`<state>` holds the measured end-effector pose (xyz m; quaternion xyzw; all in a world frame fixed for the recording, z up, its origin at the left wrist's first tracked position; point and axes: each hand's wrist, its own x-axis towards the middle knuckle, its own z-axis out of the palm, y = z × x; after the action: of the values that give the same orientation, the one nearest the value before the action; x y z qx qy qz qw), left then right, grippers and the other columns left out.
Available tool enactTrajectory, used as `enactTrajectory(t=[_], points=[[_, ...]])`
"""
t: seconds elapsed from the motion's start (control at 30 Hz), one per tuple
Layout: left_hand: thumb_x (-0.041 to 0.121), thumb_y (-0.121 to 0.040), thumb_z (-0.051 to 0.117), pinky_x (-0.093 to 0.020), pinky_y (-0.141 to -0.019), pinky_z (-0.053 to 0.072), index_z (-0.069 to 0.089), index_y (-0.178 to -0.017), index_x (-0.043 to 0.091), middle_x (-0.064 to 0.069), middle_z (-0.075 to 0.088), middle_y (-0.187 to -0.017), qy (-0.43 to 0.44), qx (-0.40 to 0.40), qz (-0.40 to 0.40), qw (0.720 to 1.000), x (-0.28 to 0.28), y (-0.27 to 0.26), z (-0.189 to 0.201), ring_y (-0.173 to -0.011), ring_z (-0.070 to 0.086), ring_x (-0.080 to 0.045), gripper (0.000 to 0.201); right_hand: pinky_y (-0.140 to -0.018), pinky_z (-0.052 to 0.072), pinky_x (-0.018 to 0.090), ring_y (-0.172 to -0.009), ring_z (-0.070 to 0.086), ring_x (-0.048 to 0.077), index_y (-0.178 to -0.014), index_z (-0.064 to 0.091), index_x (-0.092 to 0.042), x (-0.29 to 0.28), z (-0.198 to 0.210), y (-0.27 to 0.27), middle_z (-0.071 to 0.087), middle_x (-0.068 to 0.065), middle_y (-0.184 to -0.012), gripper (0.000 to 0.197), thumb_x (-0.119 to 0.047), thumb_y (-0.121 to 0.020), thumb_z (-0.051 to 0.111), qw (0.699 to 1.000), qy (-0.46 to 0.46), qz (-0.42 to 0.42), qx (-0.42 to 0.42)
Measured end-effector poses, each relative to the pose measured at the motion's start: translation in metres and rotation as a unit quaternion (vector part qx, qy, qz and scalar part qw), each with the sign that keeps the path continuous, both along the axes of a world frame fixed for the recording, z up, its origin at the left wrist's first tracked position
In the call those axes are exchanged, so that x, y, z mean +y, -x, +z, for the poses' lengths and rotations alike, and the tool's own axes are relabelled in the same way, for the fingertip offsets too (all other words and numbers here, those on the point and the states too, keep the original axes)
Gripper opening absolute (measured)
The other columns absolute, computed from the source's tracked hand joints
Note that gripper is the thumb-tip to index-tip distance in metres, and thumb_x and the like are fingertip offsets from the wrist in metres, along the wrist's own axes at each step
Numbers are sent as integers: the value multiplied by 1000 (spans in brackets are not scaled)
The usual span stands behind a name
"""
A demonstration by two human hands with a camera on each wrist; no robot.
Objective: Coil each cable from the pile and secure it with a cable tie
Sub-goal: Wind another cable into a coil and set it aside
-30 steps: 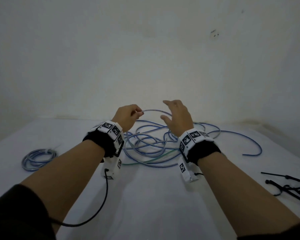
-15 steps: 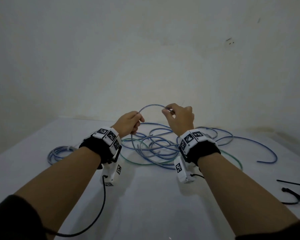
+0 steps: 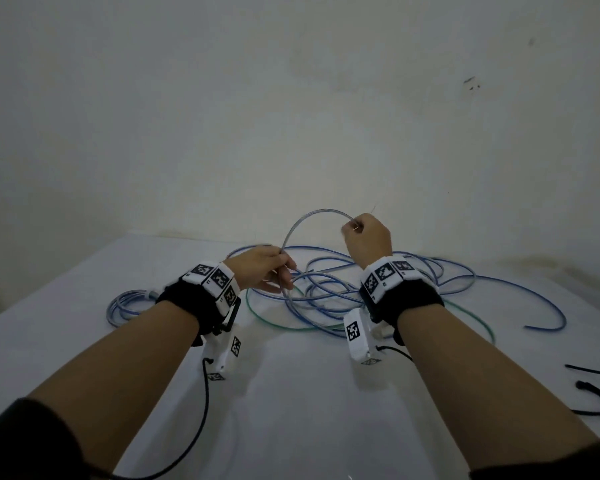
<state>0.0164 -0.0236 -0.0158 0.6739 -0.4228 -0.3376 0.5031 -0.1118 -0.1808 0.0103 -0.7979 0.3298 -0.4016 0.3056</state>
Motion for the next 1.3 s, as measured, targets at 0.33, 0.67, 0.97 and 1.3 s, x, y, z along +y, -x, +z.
enactTrajectory(t=[0.33, 0.67, 0.97, 1.3], points=[[20, -101, 36, -15, -38, 20, 58, -76, 10, 10, 32, -43, 40, -93, 26, 995, -8, -7, 17, -34, 25, -3, 34, -88, 46, 43, -107, 50, 30, -136, 37, -19, 8, -7, -1, 44, 13, -124, 52, -28, -89, 59, 975, 191, -14, 111], [28, -100, 36, -24, -64, 44, 56, -82, 15, 4, 63, -63, -45, 45, 23, 998, 4, -7, 16, -59, 61, -8, 30, -69, 36, 29, -80, 47, 20, -98, 54, -2, 4, 0, -8, 59, 15, -99, 12, -12, -96, 47, 993, 98, -44, -54], [20, -101, 33, -17, -50, 44, 58, -101, 13, 3, 45, -64, 160, 176, 51, 970, 7, -16, 16, -47, 46, -5, 26, -69, 36, 26, -93, 59, 32, -103, 60, 3, -2, -9, -5, 64, 20, -102, 20, -11, -93, 49, 996, 68, -52, 23], [16, -101, 30, -15, -46, 35, 58, -99, 8, 3, 42, -67, 267, 256, 47, 928, -3, -7, 33, -43, 36, -4, 28, -74, 35, 25, -100, 52, 33, -119, 50, 3, 4, -10, -12, 49, 23, -120, 28, 0, -97, 34, 996, 58, -4, 60]])
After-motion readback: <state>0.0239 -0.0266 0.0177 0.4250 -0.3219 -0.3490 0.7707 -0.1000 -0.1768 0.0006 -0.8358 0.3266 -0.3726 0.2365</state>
